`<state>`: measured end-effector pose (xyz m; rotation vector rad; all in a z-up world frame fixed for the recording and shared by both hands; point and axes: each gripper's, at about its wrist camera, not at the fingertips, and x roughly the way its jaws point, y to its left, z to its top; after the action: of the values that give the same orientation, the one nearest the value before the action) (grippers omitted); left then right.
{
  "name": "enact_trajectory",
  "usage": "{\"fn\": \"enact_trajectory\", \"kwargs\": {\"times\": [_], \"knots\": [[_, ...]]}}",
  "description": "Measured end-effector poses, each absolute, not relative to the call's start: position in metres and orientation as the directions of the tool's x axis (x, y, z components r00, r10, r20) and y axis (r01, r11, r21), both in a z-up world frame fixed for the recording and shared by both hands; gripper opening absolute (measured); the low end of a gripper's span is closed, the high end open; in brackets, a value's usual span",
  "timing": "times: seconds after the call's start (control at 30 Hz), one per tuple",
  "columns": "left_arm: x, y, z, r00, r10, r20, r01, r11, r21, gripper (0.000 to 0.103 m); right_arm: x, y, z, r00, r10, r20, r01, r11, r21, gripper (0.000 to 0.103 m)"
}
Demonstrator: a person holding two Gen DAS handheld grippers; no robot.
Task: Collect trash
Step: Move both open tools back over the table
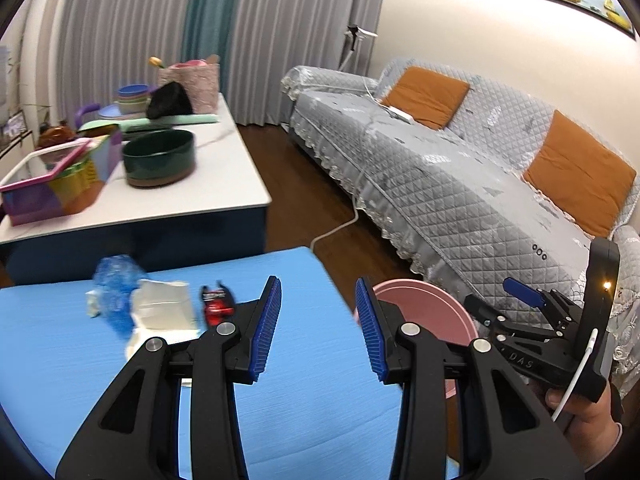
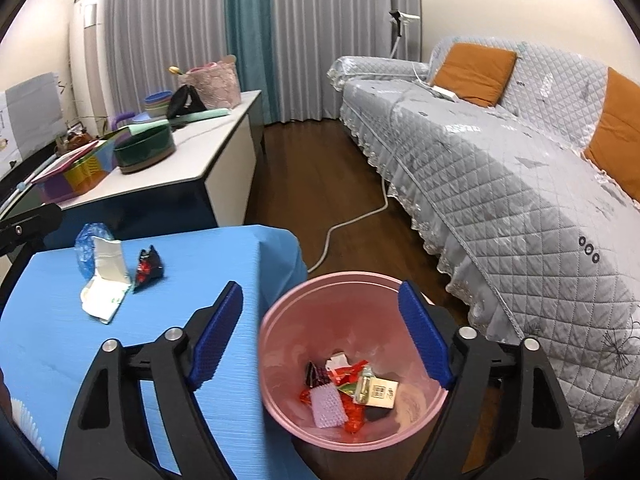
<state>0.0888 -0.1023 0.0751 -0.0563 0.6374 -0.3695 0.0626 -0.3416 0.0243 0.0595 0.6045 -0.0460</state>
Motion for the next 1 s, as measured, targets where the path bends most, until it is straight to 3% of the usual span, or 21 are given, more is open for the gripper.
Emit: {"fn": "enact_trajectory", "kwargs": {"times": [0.3,0.5,1.0], "knots": [[0.08,-0.031,0.081,0.788,-0.282,-0.548,0.227,0.959,-0.167,0.038,0.058,-0.323,0.028,0.838,0.038,-0.544,0.012,0.996,0.088,0.05],[0.083,0.025,0.079,0.812,-0.222,-0.539,0.14,0.972,-0.189,0.038,0.062,-0.308,0.027,0.841,0.081,-0.535,-0.01,0.991,0.135,0.04],[0.102,0.104,0.034,0.803,-0.075,-0.592,-0.092,0.964,-0.248,0.037,0.088,-0.254,0.015,0.831,0.151,-0.536,-0.1,0.987,0.123,0.039]]}}
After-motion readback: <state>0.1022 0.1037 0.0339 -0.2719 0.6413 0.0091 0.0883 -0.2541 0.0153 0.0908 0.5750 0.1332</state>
